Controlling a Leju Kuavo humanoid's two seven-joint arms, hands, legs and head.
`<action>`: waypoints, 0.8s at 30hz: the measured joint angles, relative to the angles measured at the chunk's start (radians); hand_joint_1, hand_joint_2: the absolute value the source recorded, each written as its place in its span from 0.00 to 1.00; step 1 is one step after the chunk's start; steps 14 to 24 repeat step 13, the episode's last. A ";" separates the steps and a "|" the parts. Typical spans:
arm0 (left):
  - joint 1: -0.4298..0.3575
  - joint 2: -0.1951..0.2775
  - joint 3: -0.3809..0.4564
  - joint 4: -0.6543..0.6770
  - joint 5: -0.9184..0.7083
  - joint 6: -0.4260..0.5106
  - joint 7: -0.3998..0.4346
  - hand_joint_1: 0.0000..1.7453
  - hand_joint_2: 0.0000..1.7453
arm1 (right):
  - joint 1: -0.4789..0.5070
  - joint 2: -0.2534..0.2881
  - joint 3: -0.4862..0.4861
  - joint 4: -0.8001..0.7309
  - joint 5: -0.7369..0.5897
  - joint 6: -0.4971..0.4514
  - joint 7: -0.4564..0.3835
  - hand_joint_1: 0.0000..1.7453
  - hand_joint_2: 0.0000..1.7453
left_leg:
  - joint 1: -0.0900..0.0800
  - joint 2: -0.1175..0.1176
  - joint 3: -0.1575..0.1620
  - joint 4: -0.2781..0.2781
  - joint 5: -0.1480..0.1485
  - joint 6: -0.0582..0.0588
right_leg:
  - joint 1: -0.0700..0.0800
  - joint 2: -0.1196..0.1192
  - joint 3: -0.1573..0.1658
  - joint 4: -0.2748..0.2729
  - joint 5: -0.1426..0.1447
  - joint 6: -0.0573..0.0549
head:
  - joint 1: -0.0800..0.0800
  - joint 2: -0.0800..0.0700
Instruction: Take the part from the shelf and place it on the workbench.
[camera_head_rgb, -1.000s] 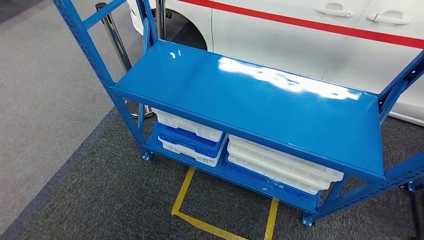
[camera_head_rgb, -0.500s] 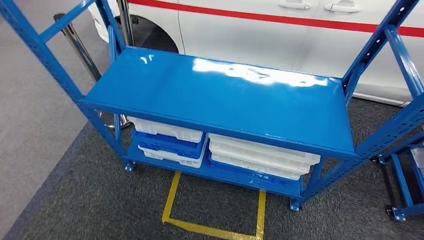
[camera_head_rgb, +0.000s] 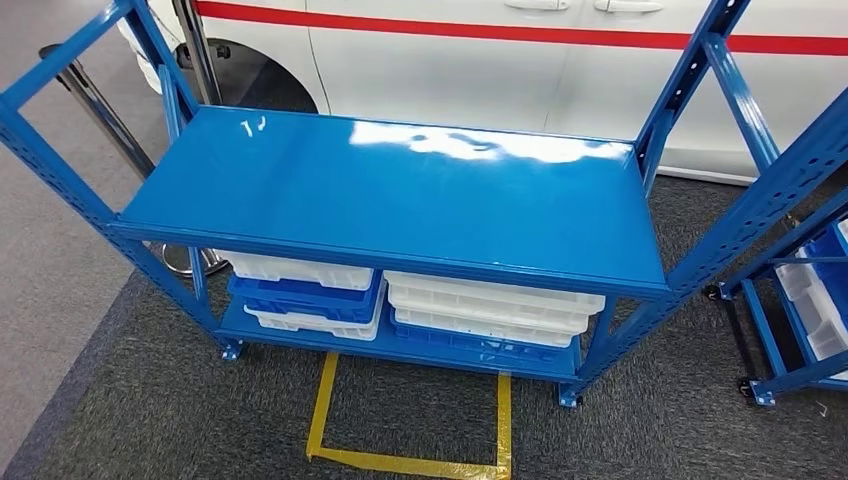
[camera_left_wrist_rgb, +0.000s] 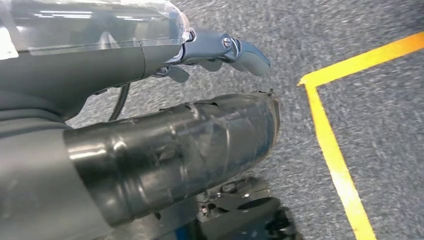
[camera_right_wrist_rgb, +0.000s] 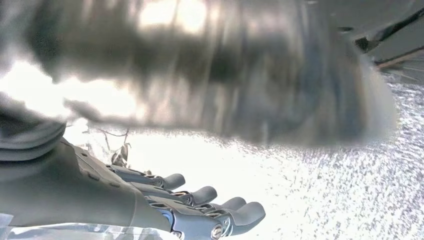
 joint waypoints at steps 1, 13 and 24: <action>0.000 0.000 0.000 0.000 0.000 0.000 0.000 0.00 0.00 | 0.000 0.000 0.000 0.000 0.001 0.003 0.002 0.00 1.00 | -0.001 0.000 0.000 -0.003 0.002 0.000 | 0.001 0.000 -0.001 0.001 -0.001 -0.004 | 0.000 0.000; -0.001 -0.001 -0.001 0.000 -0.003 -0.020 -0.006 0.00 1.00 | -0.002 0.000 0.000 0.000 0.005 -0.006 0.000 0.00 1.00 | -0.007 0.001 0.000 -0.003 0.005 0.012 | -0.003 0.000 0.003 -0.011 0.009 0.007 | 0.000 0.000; -0.001 -0.001 -0.001 0.000 -0.003 -0.020 -0.006 0.00 1.00 | -0.002 0.000 0.000 0.000 0.005 -0.006 0.000 0.00 1.00 | -0.007 0.001 0.000 -0.003 0.005 0.012 | -0.003 0.000 0.003 -0.011 0.009 0.007 | 0.000 0.000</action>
